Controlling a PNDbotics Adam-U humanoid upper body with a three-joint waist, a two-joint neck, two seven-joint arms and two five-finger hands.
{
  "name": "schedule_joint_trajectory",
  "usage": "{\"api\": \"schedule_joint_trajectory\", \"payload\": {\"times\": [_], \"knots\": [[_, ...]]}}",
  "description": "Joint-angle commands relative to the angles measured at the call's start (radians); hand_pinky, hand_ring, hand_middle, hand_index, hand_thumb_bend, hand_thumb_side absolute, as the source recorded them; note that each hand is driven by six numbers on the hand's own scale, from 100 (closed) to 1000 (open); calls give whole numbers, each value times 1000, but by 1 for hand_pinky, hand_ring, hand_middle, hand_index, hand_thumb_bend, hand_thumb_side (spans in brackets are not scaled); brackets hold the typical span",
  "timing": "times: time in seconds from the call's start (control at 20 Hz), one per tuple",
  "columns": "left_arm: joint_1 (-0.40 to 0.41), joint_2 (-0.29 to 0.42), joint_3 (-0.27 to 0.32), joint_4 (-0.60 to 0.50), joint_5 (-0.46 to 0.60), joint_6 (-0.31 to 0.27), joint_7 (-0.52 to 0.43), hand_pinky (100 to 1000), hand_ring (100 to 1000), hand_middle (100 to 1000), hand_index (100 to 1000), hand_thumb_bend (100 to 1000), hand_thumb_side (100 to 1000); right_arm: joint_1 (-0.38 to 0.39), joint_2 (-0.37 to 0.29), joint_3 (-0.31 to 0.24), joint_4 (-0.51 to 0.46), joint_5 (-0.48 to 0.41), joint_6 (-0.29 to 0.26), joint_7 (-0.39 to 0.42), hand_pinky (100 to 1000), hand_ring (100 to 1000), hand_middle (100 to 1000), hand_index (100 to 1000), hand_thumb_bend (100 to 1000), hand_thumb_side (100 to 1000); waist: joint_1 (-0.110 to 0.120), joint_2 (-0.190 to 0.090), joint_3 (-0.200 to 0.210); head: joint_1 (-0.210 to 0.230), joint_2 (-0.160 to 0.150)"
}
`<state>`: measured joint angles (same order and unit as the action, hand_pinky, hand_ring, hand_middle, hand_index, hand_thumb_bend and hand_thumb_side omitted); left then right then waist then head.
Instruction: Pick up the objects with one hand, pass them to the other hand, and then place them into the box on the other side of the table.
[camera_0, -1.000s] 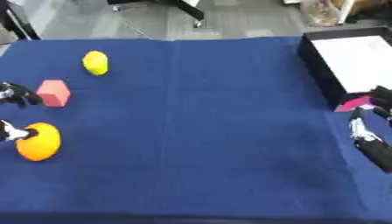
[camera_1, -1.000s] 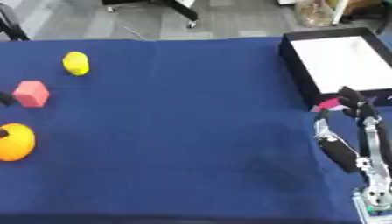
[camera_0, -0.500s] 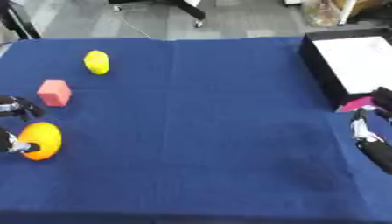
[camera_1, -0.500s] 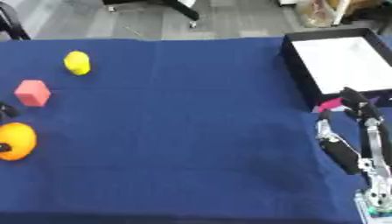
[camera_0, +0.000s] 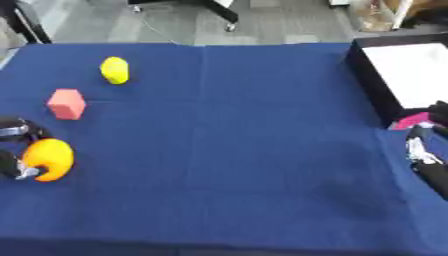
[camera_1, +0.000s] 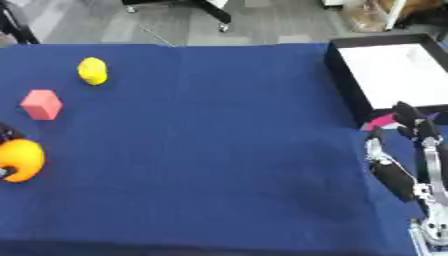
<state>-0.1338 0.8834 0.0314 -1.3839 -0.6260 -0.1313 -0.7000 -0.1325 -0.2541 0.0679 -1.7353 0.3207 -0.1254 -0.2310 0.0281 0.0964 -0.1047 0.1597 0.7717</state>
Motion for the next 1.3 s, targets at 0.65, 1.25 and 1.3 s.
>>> {"api": "schedule_joint_trajectory", "payload": {"times": [0.65, 1.25, 1.3], "knots": [[-12, 0, 57, -43, 66, 6, 116, 581, 421, 374, 553, 100, 211, -11, -19, -5, -9, -6, -4, 9, 870, 870, 843, 919, 100, 380, -3, -11, 2, 1, -2], [-113, -121, 108, -247, 338, -18, 208, 555, 381, 341, 523, 142, 220, -41, -26, 40, -30, -27, -19, 63, 871, 867, 836, 920, 100, 389, -8, -18, 6, -4, -2], [-127, -138, 97, -262, 351, -21, 208, 555, 381, 341, 523, 157, 227, -49, -29, 49, -35, -32, -21, 75, 871, 867, 836, 920, 100, 391, -9, -18, 5, -5, -2]]}}
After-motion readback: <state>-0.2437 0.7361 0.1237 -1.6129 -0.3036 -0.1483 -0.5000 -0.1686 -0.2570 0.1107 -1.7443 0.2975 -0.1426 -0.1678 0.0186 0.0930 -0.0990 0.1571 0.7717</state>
